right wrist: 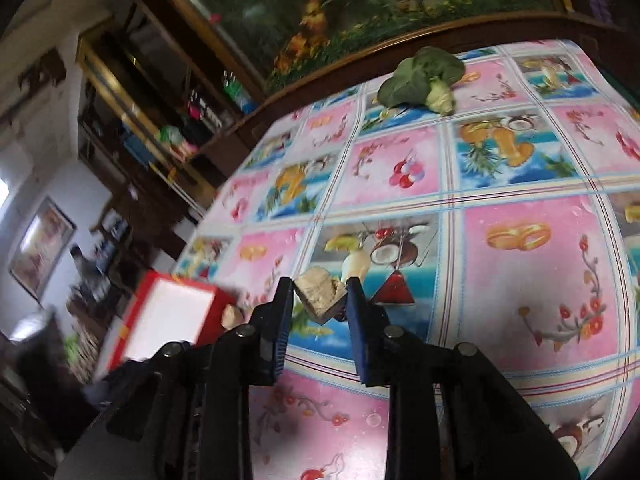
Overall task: Organize fruits
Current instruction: 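Grasp a dark date with the left tool while the right tool grasps a pastry cube, then carry the date and pastry cube into the tray and open both tools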
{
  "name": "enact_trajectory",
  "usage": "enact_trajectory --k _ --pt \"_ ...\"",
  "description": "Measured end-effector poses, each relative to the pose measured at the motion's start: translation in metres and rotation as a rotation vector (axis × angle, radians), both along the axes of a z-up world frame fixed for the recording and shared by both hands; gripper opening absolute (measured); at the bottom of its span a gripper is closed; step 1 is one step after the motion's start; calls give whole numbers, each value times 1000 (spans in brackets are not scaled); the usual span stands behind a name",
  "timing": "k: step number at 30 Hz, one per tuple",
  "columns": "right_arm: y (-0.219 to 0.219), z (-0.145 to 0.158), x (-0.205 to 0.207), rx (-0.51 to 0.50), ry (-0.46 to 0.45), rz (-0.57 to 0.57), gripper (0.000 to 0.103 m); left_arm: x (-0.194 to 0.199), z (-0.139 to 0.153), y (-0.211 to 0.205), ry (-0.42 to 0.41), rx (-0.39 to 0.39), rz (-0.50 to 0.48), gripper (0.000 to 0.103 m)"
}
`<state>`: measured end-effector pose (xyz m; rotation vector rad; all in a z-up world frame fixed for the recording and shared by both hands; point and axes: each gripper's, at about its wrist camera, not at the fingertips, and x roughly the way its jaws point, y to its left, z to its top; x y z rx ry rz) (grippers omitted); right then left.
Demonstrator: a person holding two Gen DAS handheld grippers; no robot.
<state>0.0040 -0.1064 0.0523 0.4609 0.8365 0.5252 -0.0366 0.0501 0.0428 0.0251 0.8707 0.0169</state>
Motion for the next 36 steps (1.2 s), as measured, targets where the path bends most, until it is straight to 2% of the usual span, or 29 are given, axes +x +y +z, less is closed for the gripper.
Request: enact_trajectory --k 2,4,7,9,11,12,17,20,23,29,36 --pt "-8 3 1 31 7 -27 29 12 -6 -2 15 16 -3 70" --pt "-11 5 1 37 8 -48 29 21 -13 -3 39 17 -10 59" --pt "-10 4 1 57 28 -37 29 31 -20 -3 70 -14 -17 48" --pt "-7 5 0 54 31 -25 29 35 -23 -3 73 -31 -20 44" --pt "-4 5 -1 45 32 -10 29 35 -23 -3 68 -44 -27 35" --pt "-2 4 -2 42 31 -6 29 35 -23 -5 65 -45 -40 23" --pt "2 1 -2 21 27 3 29 29 -22 -8 59 -64 -59 23" --pt "2 0 -2 6 19 -7 29 17 -15 -7 47 -53 -37 23" --pt "3 3 -6 -29 -21 -24 29 -4 1 -5 -16 -41 -30 23" --pt "12 13 -17 -36 -113 3 29 -56 36 2 -171 30 10 23" --pt "28 12 -25 -102 -169 31 29 -82 45 19 -228 64 68 23"
